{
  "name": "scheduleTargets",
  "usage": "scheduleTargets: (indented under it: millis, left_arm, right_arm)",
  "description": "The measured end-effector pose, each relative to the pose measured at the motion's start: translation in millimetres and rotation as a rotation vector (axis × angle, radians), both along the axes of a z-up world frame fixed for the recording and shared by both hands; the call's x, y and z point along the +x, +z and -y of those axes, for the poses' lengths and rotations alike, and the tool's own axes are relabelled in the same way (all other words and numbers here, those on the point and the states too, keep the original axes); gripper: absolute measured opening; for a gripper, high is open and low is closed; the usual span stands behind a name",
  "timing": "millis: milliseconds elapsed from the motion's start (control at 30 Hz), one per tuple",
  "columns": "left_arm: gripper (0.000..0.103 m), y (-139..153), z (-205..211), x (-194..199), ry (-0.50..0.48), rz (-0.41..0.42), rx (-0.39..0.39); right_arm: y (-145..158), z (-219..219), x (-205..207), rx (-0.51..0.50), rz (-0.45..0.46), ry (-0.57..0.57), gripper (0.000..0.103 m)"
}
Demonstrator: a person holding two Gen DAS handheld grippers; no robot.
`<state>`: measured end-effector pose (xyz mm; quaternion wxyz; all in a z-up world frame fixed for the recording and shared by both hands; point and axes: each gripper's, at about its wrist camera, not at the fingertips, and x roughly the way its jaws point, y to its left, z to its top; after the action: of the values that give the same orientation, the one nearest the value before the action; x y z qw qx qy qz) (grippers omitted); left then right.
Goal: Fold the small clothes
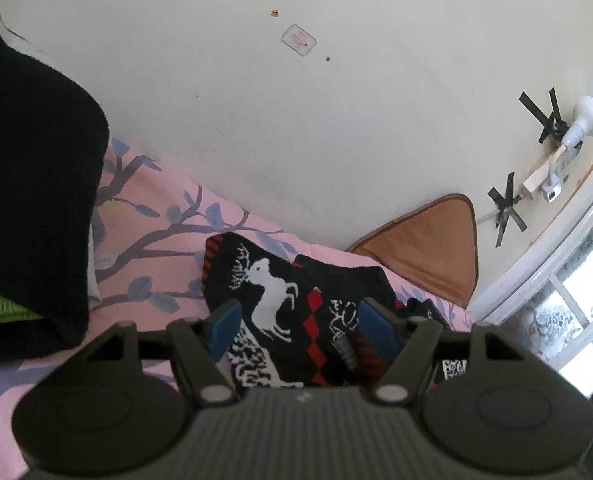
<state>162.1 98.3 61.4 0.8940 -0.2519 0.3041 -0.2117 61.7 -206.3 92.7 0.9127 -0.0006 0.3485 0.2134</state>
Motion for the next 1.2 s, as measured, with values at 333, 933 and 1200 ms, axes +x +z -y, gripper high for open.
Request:
scheduleTargets:
  millis: [333,933,1200]
  left_arm:
    - [0.067,-2.0,4.8,-0.1,-0.008,-0.006,0.016]
    - [0.067,-9.5,33.5,-5.7,-0.148,-0.017,0.006]
    - [0.063,-18.6,56.3,-9.1,-0.228,-0.020,0.062]
  right_arm:
    - [-20.3,-46.6,-40.8,-0.327,0.100,0.381,0.036]
    - [18.5,105.0,-10.7,0.159,0.010,-0.245,0.047]
    - [-10.2,100.3,-14.4,0.098,-0.057,-0.221,0.047]
